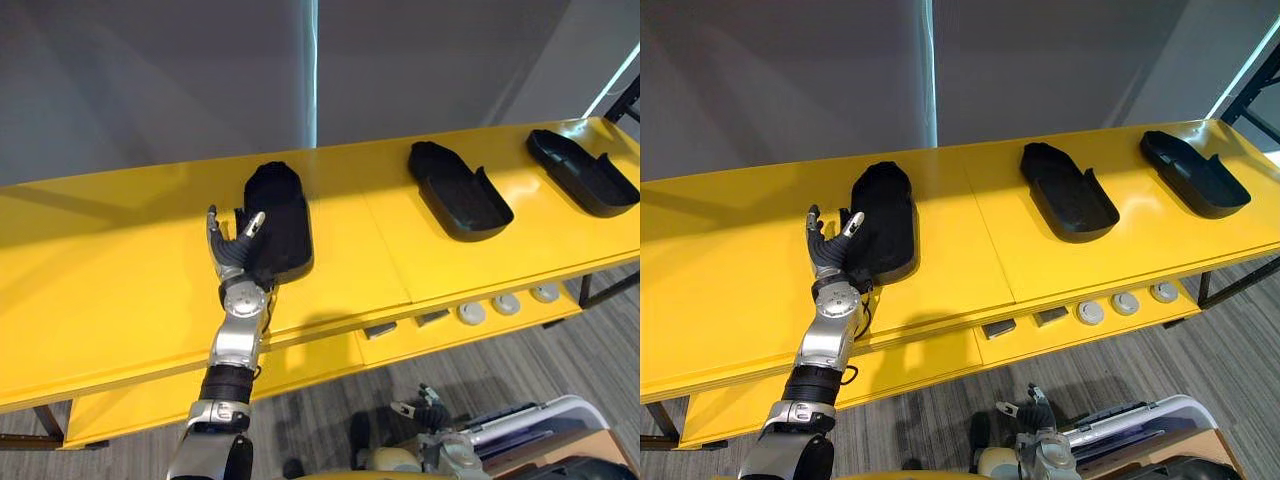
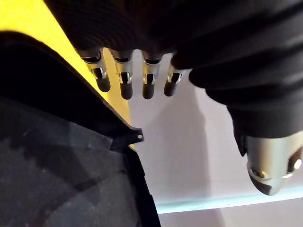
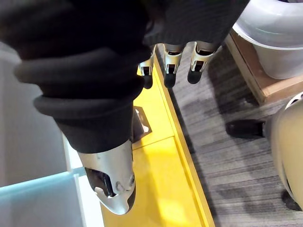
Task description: Walk over and take plastic housings, then place them on the shelf
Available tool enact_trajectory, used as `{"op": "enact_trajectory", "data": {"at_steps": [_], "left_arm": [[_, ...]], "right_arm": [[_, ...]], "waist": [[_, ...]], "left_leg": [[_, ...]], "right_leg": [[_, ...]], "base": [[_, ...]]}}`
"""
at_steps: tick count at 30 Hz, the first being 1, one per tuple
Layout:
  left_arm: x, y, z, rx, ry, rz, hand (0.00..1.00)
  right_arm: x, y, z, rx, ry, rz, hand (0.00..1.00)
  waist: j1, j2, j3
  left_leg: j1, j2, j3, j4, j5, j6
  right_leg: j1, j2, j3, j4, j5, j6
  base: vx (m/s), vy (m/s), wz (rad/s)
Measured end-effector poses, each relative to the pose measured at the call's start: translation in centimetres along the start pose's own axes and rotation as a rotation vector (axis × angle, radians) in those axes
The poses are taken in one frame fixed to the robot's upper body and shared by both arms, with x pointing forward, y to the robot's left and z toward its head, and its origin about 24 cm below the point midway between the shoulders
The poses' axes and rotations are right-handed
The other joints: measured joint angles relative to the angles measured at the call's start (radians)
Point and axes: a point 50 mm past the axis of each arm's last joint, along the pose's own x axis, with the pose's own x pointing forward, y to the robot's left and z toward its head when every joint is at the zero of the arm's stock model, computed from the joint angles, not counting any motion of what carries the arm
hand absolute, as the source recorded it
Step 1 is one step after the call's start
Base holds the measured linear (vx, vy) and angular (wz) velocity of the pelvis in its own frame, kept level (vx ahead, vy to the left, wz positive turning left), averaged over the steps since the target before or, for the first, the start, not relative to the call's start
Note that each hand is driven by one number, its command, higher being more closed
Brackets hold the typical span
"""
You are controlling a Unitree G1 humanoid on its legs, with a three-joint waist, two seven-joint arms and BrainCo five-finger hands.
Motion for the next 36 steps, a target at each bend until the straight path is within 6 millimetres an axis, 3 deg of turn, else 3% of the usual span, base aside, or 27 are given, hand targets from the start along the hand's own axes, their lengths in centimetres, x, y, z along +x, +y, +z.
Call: {"op": "enact_trajectory", "data": {"at_steps": [4, 11, 12, 15, 20, 25, 33, 36], "left_arm": [[-0.6, -0.2, 0.6, -0.029, -0.031, -0.013, 0.0], [-2.8, -2.1, 4.2, -0.133, -0.182, -0.101, 0.0], [-3.7, -2.0, 4.8, -0.131, -0.234, -0.129, 1.0], [-6.1, -2.0, 4.4, -0.072, -0.302, -0.219, 1.0], [-8.9, -1.8, 1.4, 0.069, -0.266, -0.383, 1.0], [-9.6, -1.9, 0.0, 0.117, -0.241, -0.469, 1.0], [-10.3, -2.7, -3.3, 0.269, -0.167, -0.575, 1.0], [-9.9, -2.9, -3.1, 0.28, -0.18, -0.576, 1.0]], "right_arm": [[-0.1, 0.0, -0.3, 0.003, 0.01, 0.0, 0.0], [-0.7, -0.2, -1.8, 0.009, 0.054, -0.009, 0.0], [-0.7, -0.3, -1.9, 0.007, 0.057, -0.012, 0.0], [-0.9, -0.6, -2.5, 0.016, 0.082, -0.024, 0.0], [-1.1, -0.8, -2.9, 0.018, 0.084, -0.027, 0.0], [-1.2, -1.0, -3.1, 0.015, 0.09, -0.029, 0.0], [-0.8, -0.8, -2.5, 0.011, 0.073, -0.024, 0.0], [-0.7, -0.6, -2.1, 0.009, 0.063, -0.017, 0.0]], "waist": [[0.001, 0.0, 0.0], [0.026, -0.001, 0.0], [0.025, 0.0, 0.0], [0.028, 0.0, 0.0], [0.036, 0.001, -0.001], [0.056, 0.003, -0.003], [0.046, 0.01, -0.009], [0.046, 0.01, -0.009]], "left_leg": [[0.015, 0.003, -0.002, 0.0, 0.003, 0.005], [0.003, 0.003, -0.013, 0.007, 0.0, -0.001], [-0.001, 0.004, -0.014, 0.012, -0.001, -0.001], [-0.006, 0.005, -0.013, 0.021, -0.003, -0.001], [-0.009, 0.009, -0.006, 0.024, -0.009, -0.003], [-0.008, 0.018, 0.003, 0.024, -0.009, -0.004], [-0.021, 0.022, 0.005, 0.019, -0.008, -0.005], [-0.018, 0.02, 0.007, 0.019, -0.007, -0.003]], "right_leg": [[0.018, 0.0, 0.001, 0.0, -0.001, 0.001], [0.016, -0.004, 0.007, 0.0, -0.001, 0.001], [0.014, -0.004, 0.008, 0.001, -0.001, 0.001], [0.014, -0.004, 0.01, 0.001, -0.002, 0.003], [0.014, -0.001, 0.015, 0.0, -0.01, 0.013], [0.013, 0.007, 0.018, -0.003, -0.015, 0.018], [-0.012, 0.012, 0.017, -0.003, -0.02, 0.008], [-0.012, 0.011, 0.019, -0.004, -0.019, 0.008]], "base": [[0.0, 0.025, 0.04], [-0.01, 0.014, 0.06], [0.0, 0.0, 0.0], [0.0, 0.0, 0.0], [-0.03, 0.009, -0.01], [-0.01, 0.0, -0.04], [0.03, 0.009, -0.01], [0.06, 0.039, -0.02]]}}
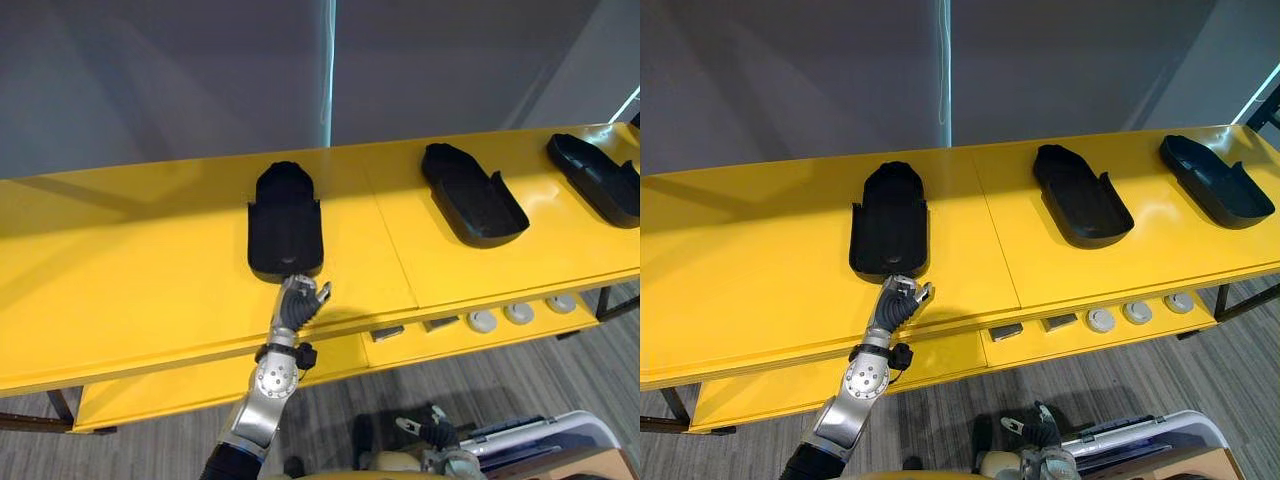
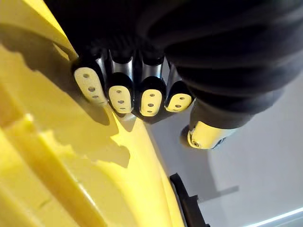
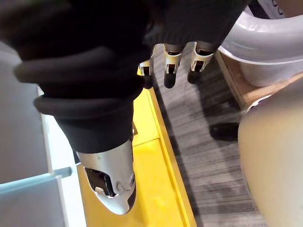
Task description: Walk over and take plastic housings, then place them on the shelf
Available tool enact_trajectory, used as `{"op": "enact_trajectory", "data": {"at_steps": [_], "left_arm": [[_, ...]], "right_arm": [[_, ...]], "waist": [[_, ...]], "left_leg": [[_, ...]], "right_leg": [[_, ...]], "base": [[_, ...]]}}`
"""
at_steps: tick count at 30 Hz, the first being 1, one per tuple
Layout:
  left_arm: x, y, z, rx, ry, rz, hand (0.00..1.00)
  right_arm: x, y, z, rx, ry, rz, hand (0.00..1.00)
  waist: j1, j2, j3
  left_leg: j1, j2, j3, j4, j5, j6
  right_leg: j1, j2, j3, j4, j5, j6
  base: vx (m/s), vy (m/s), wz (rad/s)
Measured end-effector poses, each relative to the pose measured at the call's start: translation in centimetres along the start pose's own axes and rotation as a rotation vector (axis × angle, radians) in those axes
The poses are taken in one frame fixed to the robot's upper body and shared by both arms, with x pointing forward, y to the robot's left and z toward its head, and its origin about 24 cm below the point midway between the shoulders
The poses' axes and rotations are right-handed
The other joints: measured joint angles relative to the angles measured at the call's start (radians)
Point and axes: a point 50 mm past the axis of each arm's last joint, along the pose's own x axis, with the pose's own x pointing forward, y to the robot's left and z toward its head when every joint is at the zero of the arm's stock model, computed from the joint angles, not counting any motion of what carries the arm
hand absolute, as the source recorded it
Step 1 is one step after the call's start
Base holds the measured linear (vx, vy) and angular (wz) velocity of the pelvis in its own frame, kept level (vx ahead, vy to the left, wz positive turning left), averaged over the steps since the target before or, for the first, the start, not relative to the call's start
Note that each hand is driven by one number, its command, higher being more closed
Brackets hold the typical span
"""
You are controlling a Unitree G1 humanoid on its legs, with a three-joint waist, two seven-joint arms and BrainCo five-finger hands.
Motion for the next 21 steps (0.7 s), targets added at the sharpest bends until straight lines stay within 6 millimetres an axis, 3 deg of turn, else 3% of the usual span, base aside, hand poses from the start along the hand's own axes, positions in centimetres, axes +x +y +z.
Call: {"op": "enact_trajectory", "data": {"at_steps": [11, 21], "left_arm": [[2.0, 1.0, -0.2, 0.09, -0.011, 0.026, 1.0], [2.1, 1.0, -0.3, 0.092, -0.002, 0.029, 1.0]], "right_arm": [[0.4, 0.6, 1.1, -0.007, -0.03, 0.018, 0.0], [0.4, 0.5, 1.1, -0.007, -0.027, 0.016, 0.0]], "waist": [[-0.022, 0.0, 0.0], [-0.024, 0.0, 0.0]], "left_leg": [[0.0, -0.001, 0.019, 0.0, -0.002, -0.002], [0.001, 0.0, 0.032, 0.001, -0.004, -0.005]], "right_leg": [[-0.008, 0.001, 0.017, -0.001, 0.003, 0.0], [-0.012, 0.004, 0.031, -0.001, 0.005, 0.0]], "base": [[-0.01, 0.018, -0.05], [-0.02, 0.004, -0.03]]}}
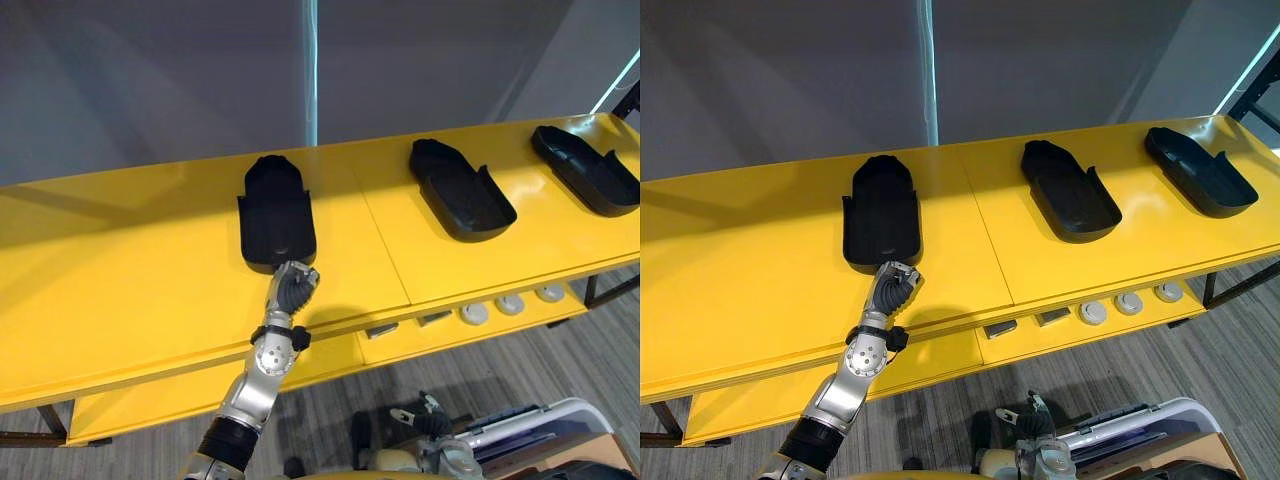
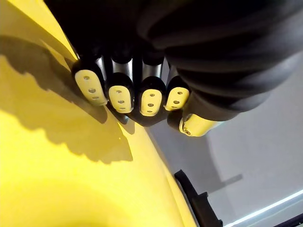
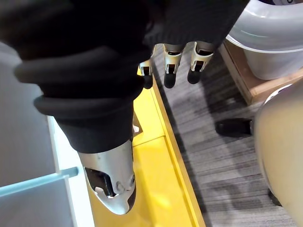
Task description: Walk over and take plastic housings, then place them on the shelf
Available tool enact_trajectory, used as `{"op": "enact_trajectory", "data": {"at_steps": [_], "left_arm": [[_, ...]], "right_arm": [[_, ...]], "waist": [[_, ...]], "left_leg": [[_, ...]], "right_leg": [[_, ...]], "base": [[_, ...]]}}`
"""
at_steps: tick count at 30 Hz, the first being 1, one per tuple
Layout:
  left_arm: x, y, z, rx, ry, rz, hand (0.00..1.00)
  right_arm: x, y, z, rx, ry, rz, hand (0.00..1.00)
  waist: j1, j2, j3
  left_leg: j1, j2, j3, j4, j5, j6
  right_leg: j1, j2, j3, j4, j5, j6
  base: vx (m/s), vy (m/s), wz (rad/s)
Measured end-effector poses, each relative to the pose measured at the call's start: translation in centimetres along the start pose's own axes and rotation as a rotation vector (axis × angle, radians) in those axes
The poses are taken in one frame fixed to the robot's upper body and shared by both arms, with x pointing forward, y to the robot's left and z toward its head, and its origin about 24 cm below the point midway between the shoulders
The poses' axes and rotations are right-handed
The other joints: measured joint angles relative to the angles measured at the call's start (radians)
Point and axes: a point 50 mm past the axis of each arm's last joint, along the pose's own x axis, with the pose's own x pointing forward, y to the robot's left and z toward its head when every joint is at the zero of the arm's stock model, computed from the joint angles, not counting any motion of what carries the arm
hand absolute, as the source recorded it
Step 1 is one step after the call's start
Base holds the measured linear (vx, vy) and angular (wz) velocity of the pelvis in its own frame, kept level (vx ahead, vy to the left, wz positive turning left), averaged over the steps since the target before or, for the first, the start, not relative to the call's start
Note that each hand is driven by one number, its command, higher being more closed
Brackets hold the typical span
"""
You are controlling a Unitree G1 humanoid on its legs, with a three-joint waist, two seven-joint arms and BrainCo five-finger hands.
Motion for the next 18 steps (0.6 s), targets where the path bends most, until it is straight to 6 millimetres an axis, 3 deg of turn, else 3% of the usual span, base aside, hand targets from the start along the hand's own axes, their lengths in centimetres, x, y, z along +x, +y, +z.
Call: {"op": "enact_trajectory", "data": {"at_steps": [6, 8, 10, 12, 15, 18], "left_arm": [[0.0, 0.1, 0.4, -0.052, -0.008, 0.002, 1.0], [-0.1, 0.9, 1.7, -0.132, -0.053, 0.031, 1.0], [-0.6, 2.8, 4.5, -0.244, -0.178, 0.092, 1.0], [-1.7, 6.6, 7.5, -0.368, -0.361, 0.217, 1.0], [-2.9, 10.5, 8.0, -0.379, -0.446, 0.385, 1.0], [-5.1, 15.6, 6.1, -0.363, -0.427, 0.672, 1.0]], "right_arm": [[0.0, 0.0, -0.1, 0.0, 0.006, -0.001, 0.0], [0.0, -0.1, -0.3, 0.0, 0.012, -0.004, 0.0], [0.0, -0.4, -0.7, 0.003, 0.033, -0.014, 0.0], [-0.1, -0.6, -1.0, 0.007, 0.043, -0.022, 0.0], [-0.2, -1.0, -1.5, -0.002, 0.066, -0.031, 0.0], [-0.3, -1.7, -1.9, -0.008, 0.079, -0.049, 0.0]], "waist": [[0.001, 0.001, 0.0], [0.001, 0.001, 0.001], [0.004, 0.001, 0.001], [0.005, 0.001, 0.001], [0.01, 0.005, 0.002], [0.038, 0.007, 0.004]], "left_leg": [[0.0, -0.001, -0.01, -0.001, 0.002, 0.004], [-0.005, -0.001, -0.018, 0.002, 0.002, 0.004], [-0.01, -0.002, -0.03, 0.004, 0.002, 0.004], [-0.018, -0.002, -0.042, 0.011, 0.002, 0.004], [-0.016, -0.001, -0.066, 0.018, 0.002, 0.004], [-0.018, -0.004, -0.117, 0.026, 0.003, 0.004]], "right_leg": [[0.002, -0.002, -0.011, 0.0, 0.0, 0.0], [0.003, -0.004, -0.019, 0.002, 0.0, 0.0], [0.003, -0.005, -0.026, 0.005, 0.0, 0.0], [0.007, -0.007, -0.038, 0.005, 0.0, 0.0], [0.025, -0.009, -0.054, 0.005, 0.0, 0.0], [0.052, -0.017, -0.102, 0.005, -0.007, -0.002]], "base": [[0.0, 0.006, 0.03], [0.0, 0.011, 0.14], [0.01, 0.016, 0.16], [0.0, 0.026, 0.14], [-0.02, 0.024, 0.24], [-0.02, 0.033, 0.52]]}}
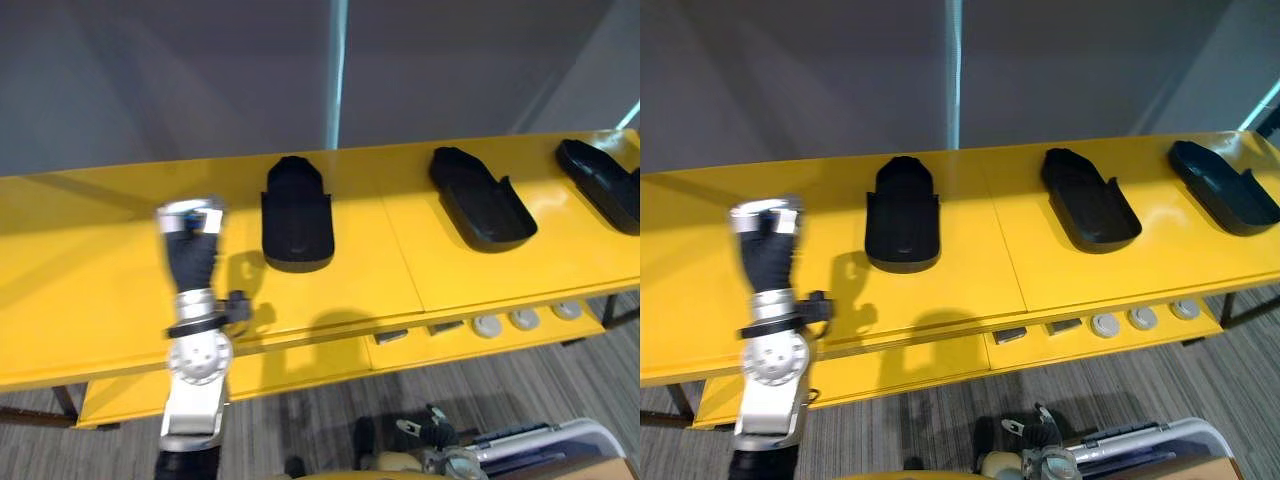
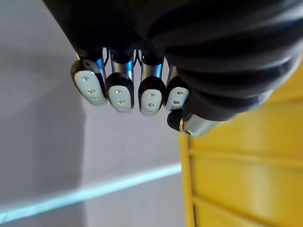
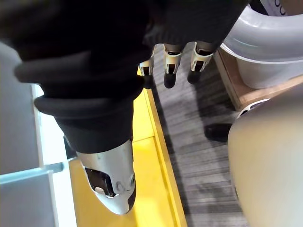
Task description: Walk over and take plastic housings, then place them on the shelf
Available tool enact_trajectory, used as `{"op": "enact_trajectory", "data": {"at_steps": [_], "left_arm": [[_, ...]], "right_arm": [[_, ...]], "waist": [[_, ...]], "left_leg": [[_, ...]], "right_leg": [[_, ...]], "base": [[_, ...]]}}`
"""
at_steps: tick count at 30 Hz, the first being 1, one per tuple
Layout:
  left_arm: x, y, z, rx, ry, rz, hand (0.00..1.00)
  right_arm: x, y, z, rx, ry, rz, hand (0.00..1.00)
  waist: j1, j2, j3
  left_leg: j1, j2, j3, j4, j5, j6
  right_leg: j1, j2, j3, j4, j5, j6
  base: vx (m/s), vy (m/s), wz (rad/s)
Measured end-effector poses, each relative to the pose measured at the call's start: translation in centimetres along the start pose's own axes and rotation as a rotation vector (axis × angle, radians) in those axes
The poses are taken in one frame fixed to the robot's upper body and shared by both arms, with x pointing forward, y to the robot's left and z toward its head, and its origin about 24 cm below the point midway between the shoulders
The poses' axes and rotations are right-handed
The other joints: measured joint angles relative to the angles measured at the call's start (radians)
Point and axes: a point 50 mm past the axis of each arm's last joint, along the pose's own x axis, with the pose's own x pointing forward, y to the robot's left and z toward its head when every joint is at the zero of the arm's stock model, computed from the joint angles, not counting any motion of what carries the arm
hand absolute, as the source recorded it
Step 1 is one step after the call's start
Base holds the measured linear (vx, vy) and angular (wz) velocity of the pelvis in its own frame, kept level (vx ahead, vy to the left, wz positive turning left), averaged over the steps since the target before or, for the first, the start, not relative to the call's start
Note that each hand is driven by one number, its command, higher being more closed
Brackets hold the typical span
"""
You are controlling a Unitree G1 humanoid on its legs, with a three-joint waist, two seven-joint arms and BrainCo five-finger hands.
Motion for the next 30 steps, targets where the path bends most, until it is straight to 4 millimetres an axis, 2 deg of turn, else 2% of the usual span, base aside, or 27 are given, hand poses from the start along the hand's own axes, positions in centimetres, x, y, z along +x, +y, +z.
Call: {"op": "enact_trajectory", "data": {"at_steps": [1, 3, 4, 7, 9, 10, 12, 14, 15, 16, 17, 19, 22, 25, 27, 30], "left_arm": [[-0.1, 3.1, -0.3, 0.059, 0.018, 0.138, 1.0], [-0.7, 5.7, -0.5, 0.079, 0.04, 0.269, 1.0], [-1.9, 8.1, -0.9, 0.102, 0.088, 0.388, 1.0], [-4.6, 11.1, -2.0, 0.159, 0.203, 0.513, 1.0], [-8.0, 13.4, -4.0, 0.22, 0.389, 0.612, 1.0], [-9.1, 13.8, -4.8, 0.237, 0.459, 0.628, 1.0], [-13.2, 14.6, -7.2, 0.287, 0.7, 0.658, 1.0], [-16.5, 14.8, -9.4, 0.294, 0.901, 0.646, 1.0], [-18.5, 14.4, -10.8, 0.29, 1.035, 0.604, 1.0], [-19.8, 13.9, -11.6, 0.282, 1.112, 0.564, 1.0], [-21.3, 12.9, -12.4, 0.271, 1.211, 0.485, 0.0], [-23.4, 10.7, -13.5, 0.236, 1.337, 0.33, 0.0], [-24.6, 8.5, -14.7, 0.203, 1.422, 0.19, 0.0], [-25.0, 7.3, -15.5, 0.225, 1.461, 0.085, 0.0], [-25.4, 7.1, -15.8, 0.243, 1.485, 0.031, 0.0], [-25.7, 6.7, -16.1, 0.265, 1.502, -0.023, 0.0]], "right_arm": [[0.0, -0.3, -0.1, -0.002, 0.002, -0.007, 0.0], [-0.1, -0.7, -0.4, 0.007, 0.014, -0.022, 0.0], [-0.1, -1.0, -0.4, 0.02, 0.013, -0.04, 0.0], [-0.1, -1.0, 0.0, 0.024, -0.003, -0.055, 0.0], [0.0, -0.4, 1.2, 0.016, -0.058, -0.04, 0.0], [0.0, -0.2, 1.7, 0.014, -0.078, -0.033, 0.0], [0.0, 0.6, 3.1, 0.0, -0.137, -0.006, 0.0], [0.0, 1.5, 4.2, -0.018, -0.176, 0.029, 0.0], [-0.1, 2.1, 4.7, -0.012, -0.194, 0.043, 0.0], [-0.2, 2.3, 4.8, -0.007, -0.203, 0.048, 0.0], [-0.2, 2.5, 4.9, -0.007, -0.203, 0.054, 0.0], [-0.2, 2.5, 4.7, -0.002, -0.197, 0.052, 0.0], [-0.2, 1.9, 4.5, 0.018, -0.189, 0.028, 0.0], [0.0, 1.2, 4.2, 0.026, -0.17, 0.007, 0.0], [0.1, 0.8, 3.7, 0.021, -0.145, -0.006, 0.0], [0.2, 0.4, 2.9, 0.027, -0.109, -0.022, 0.0]], "waist": [[0.014, 0.0, 0.001], [0.027, -0.001, 0.001], [0.041, 0.001, 0.001], [0.068, -0.001, 0.001], [0.077, -0.001, 0.001], [0.077, 0.0, 0.001], [0.078, -0.001, 0.001], [0.08, -0.007, -0.004], [0.08, -0.009, -0.005], [0.08, -0.014, -0.008], [0.079, -0.013, -0.008], [0.078, -0.022, -0.016], [0.076, -0.014, -0.016], [0.076, 0.002, -0.021], [0.075, 0.019, -0.017], [0.073, 0.031, -0.016]], "left_leg": [[-0.001, -0.004, -0.035, 0.002, 0.0, -0.001], [-0.002, -0.009, -0.066, 0.002, 0.003, -0.007], [0.001, -0.015, -0.099, -0.007, 0.014, -0.007], [0.012, -0.018, -0.115, -0.028, 0.024, -0.001], [0.013, -0.014, -0.106, -0.026, 0.022, 0.001], [0.014, -0.011, -0.102, -0.024, 0.022, 0.001], [0.016, -0.006, -0.083, -0.008, 0.022, 0.001], [0.013, -0.005, -0.077, 0.005, 0.018, 0.002], [0.01, -0.004, -0.073, 0.015, 0.01, 0.0], [0.012, -0.003, -0.069, 0.017, 0.007, 0.0], [0.015, 0.0, -0.065, 0.022, 0.006, 0.0], [0.015, 0.005, -0.056, 0.027, 0.006, -0.001], [0.016, 0.008, -0.054, 0.025, 0.005, -0.003], [0.021, 0.015, -0.047, 0.023, -0.001, -0.011], [0.033, 0.02, -0.035, 0.021, -0.005, -0.018], [0.034, 0.026, -0.027, 0.015, -0.006, -0.025]], "right_leg": [[0.016, -0.006, -0.032, 0.0, -0.006, 0.0], [0.029, -0.012, -0.061, 0.0, -0.012, 0.001], [0.045, -0.022, -0.096, 0.0, -0.021, 0.007], [0.06, -0.03, -0.125, 0.0, -0.026, 0.012], [0.073, -0.041, -0.163, 0.011, -0.043, 0.017], [0.073, -0.045, -0.17, 0.027, -0.052, 0.019], [0.069, -0.061, -0.193, 0.079, -0.086, 0.024], [0.06, -0.067, -0.193, 0.107, -0.105, 0.021], [0.054, -0.07, -0.194, 0.125, -0.118, 0.021], [0.051, -0.072, -0.194, 0.134, -0.125, 0.02], [0.056, -0.072, -0.192, 0.137, -0.126, 0.022], [0.057, -0.068, -0.19, 0.134, -0.128, 0.022], [0.056, -0.063, -0.185, 0.129, -0.128, 0.021], [0.057, -0.052, -0.169, 0.115, -0.127, 0.02], [0.057, -0.045, -0.158, 0.109, -0.125, 0.017], [0.059, -0.033, -0.146, 0.084, -0.112, 0.014]], "base": [[-0.03, 0.037, 0.67], [-0.02, 0.029, 0.7], [-0.02, 0.029, 0.68], [-0.01, 0.03, 0.43], [0.0, 0.026, 0.45], [0.01, 0.027, 0.47], [0.02, 0.049, 0.29], [0.03, 0.045, 0.02], [0.04, 0.024, -0.06], [0.06, 0.018, -0.05], [0.07, 0.008, -0.03], [0.07, 0.001, -0.05], [0.04, -0.006, -0.06], [0.04, -0.016, -0.13], [0.06, -0.018, -0.19], [0.04, -0.019, -0.15]]}}
